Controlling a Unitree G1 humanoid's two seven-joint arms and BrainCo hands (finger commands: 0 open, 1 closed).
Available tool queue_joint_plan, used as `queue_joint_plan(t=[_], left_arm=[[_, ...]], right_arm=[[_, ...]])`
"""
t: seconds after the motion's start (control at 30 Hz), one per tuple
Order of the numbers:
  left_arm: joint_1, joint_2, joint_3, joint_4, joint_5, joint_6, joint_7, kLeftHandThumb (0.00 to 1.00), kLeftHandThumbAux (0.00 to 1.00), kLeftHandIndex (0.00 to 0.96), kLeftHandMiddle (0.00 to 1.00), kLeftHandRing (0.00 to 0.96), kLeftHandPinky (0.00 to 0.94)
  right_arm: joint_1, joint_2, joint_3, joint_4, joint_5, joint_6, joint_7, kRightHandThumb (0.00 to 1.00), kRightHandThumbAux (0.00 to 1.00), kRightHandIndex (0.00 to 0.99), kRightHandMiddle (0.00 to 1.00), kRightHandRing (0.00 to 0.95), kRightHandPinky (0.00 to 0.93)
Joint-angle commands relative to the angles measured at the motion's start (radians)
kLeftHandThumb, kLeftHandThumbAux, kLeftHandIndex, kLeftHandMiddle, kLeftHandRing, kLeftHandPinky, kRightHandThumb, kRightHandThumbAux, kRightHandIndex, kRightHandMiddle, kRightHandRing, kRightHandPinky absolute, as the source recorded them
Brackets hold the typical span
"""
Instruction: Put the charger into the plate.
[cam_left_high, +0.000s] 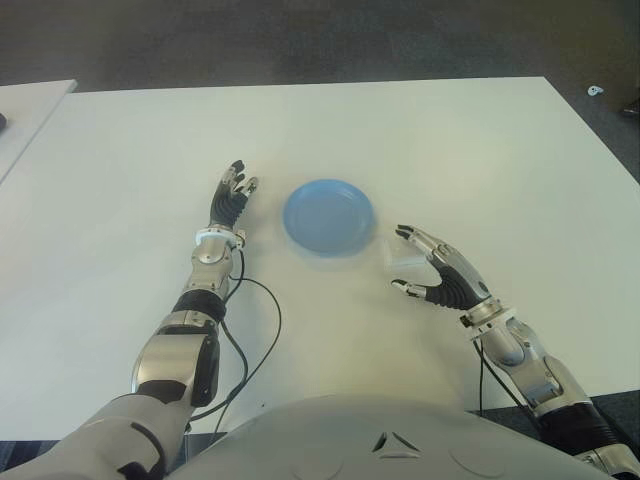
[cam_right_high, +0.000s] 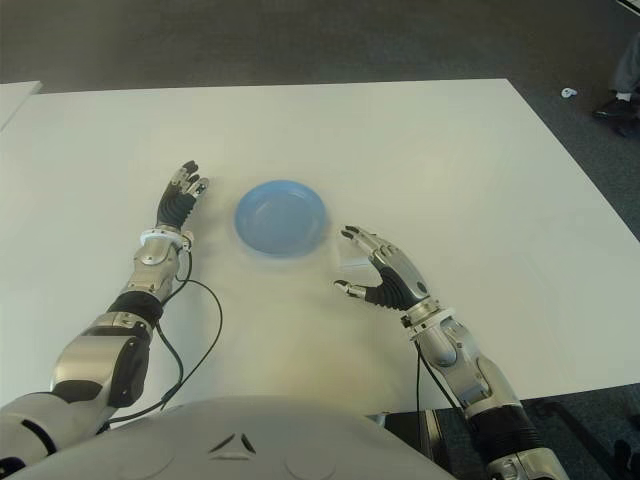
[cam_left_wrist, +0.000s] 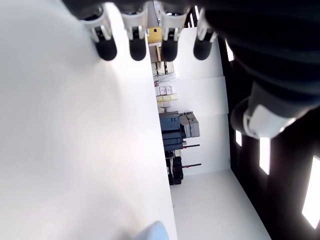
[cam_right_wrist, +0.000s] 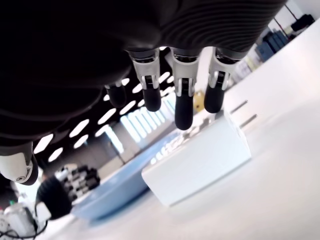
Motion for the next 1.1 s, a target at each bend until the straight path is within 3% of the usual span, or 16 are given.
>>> queue_joint_plan(t=[0.03, 0.33, 0.5, 0.77, 1.1], left_arm=[[0.022, -0.012, -0.021, 0.027, 0.022, 0.043, -0.017, 0.000, 0.521, 0.000, 0.045, 0.016, 0.000], [0.022, -0.011, -0.023, 0.027, 0.031, 0.041, -0.014, 0.000, 0.521, 0.000, 0.042, 0.014, 0.000], [0.026, -0.011, -0.025, 0.022, 0.037, 0.038, -0.011, 0.000, 0.516, 0.000, 0.041, 0.015, 0.000], [0.038, -0.011, -0.027, 0.007, 0.039, 0.030, -0.010, 0.000, 0.517, 0.000, 0.044, 0.018, 0.003], [0.046, -0.010, -0.027, -0.007, 0.040, 0.037, -0.009, 0.000, 0.526, 0.000, 0.042, 0.021, 0.007]], right_arm=[[-0.057, 0.049, -0.041, 0.076, -0.055, -0.114, -0.176, 0.077, 0.414, 0.000, 0.100, 0.115, 0.093], [-0.183, 0.061, -0.076, 0.148, -0.138, -0.212, -0.341, 0.310, 0.397, 0.007, 0.070, 0.074, 0.098], [-0.250, 0.035, -0.069, 0.209, -0.212, -0.249, -0.412, 0.412, 0.322, 0.005, 0.033, 0.034, 0.065], [-0.284, -0.025, -0.036, 0.231, -0.326, -0.238, -0.454, 0.387, 0.235, 0.000, 0.002, 0.002, 0.005], [-0.284, -0.067, -0.011, 0.195, -0.345, -0.180, -0.377, 0.335, 0.180, 0.000, 0.000, 0.000, 0.000]])
